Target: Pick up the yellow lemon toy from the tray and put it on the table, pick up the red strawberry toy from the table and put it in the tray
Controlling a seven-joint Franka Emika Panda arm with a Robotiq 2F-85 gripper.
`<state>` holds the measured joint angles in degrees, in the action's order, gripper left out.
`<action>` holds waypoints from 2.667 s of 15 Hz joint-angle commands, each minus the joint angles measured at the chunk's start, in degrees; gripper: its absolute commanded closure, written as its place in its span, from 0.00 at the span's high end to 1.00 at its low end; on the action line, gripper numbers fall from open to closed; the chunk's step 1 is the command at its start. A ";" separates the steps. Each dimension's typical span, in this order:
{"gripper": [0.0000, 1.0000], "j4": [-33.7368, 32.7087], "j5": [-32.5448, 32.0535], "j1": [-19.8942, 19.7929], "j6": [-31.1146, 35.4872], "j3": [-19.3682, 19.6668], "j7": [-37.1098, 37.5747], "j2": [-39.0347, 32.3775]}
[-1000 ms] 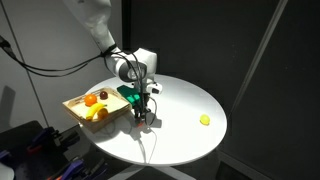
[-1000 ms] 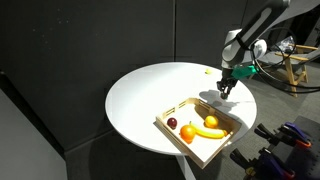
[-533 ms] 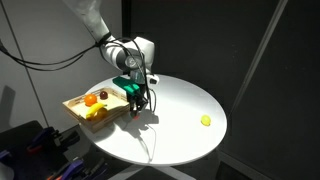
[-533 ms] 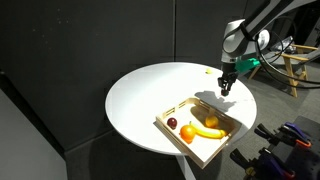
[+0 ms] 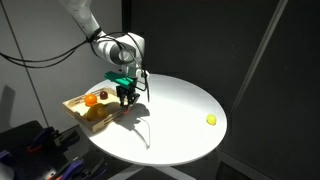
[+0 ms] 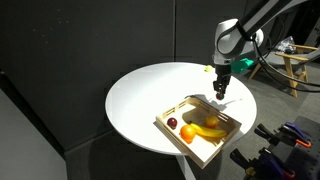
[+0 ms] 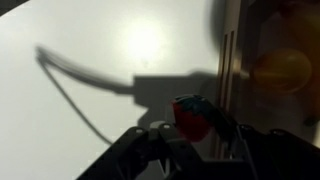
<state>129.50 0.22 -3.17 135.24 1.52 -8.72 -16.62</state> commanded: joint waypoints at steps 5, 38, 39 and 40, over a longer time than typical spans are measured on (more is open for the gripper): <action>0.19 3.59 -1.42 2.75 3.13 -2.39 -0.21 2.38; 0.19 7.36 0.07 7.23 7.52 -4.94 10.98 7.68; 0.19 7.34 -0.08 7.49 7.84 -4.93 11.55 7.48; 0.19 7.31 -0.21 7.70 8.09 -4.91 11.98 7.31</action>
<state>136.32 1.60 3.85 142.17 -3.47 0.46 -9.52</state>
